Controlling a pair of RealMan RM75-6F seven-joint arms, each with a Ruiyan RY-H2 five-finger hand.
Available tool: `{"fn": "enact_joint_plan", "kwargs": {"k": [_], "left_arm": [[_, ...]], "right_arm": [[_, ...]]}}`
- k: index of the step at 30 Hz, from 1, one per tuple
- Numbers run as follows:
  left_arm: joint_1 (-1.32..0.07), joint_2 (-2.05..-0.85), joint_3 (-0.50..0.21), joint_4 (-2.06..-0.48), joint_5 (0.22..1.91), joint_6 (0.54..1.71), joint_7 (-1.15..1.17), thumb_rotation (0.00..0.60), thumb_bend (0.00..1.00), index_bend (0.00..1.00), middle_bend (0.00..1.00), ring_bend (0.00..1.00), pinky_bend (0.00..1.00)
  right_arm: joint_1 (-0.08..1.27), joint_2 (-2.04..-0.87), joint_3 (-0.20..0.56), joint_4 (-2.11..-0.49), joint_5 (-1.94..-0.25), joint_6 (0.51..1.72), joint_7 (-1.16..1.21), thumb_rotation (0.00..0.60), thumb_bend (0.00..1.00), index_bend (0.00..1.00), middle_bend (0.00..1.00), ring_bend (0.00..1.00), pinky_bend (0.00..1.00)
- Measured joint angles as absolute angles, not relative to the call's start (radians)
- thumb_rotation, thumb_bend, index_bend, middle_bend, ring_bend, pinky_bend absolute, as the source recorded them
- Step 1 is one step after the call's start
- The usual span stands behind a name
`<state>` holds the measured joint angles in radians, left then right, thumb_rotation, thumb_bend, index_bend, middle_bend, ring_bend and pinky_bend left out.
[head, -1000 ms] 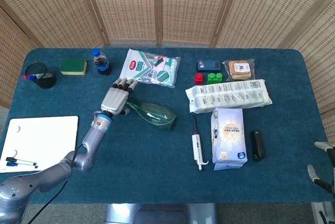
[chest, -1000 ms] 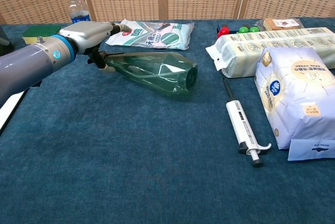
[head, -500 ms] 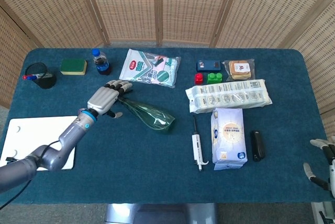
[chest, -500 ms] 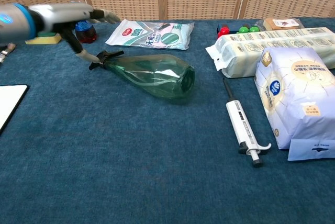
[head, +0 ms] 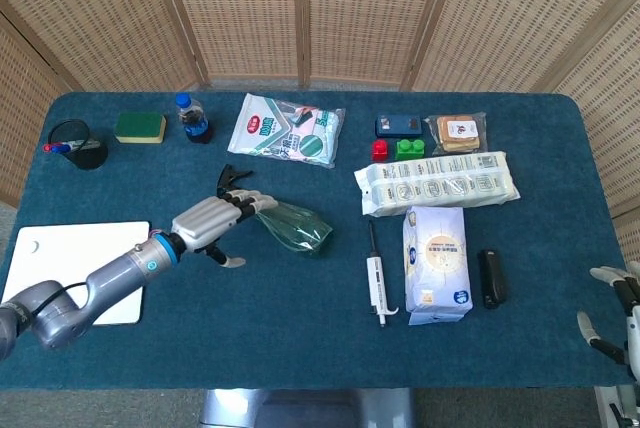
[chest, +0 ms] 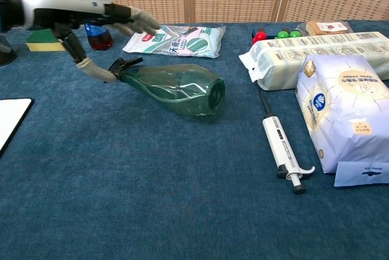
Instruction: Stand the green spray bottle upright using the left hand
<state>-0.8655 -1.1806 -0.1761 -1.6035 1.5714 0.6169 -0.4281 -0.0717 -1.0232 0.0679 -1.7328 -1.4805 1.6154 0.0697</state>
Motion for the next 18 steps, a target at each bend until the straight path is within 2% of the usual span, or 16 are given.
{"fn": "enact_joint_plan", "kwargs": {"k": [9,18], "left_arm": [[-1.001,-1.281,-0.191,-1.575,1.546,0.537,-0.403,0.6,0.28,0.04,0.0,0.0,0.06],[-1.136,-1.421,-0.218,-1.448,1.45,0.434,-0.335,0.6,0.28,0.05,0.0,0.0,0.06]], "right_arm": [[-0.093,-1.031,0.067,-1.703,-1.468,1.633,0.099,0.6,0.36,0.26,0.28,0.1,0.17],[-0.116,-1.031,0.07,-1.688,-1.45,1.653,0.119,0.6,0.37,0.26,0.28,0.11,0.17]]}}
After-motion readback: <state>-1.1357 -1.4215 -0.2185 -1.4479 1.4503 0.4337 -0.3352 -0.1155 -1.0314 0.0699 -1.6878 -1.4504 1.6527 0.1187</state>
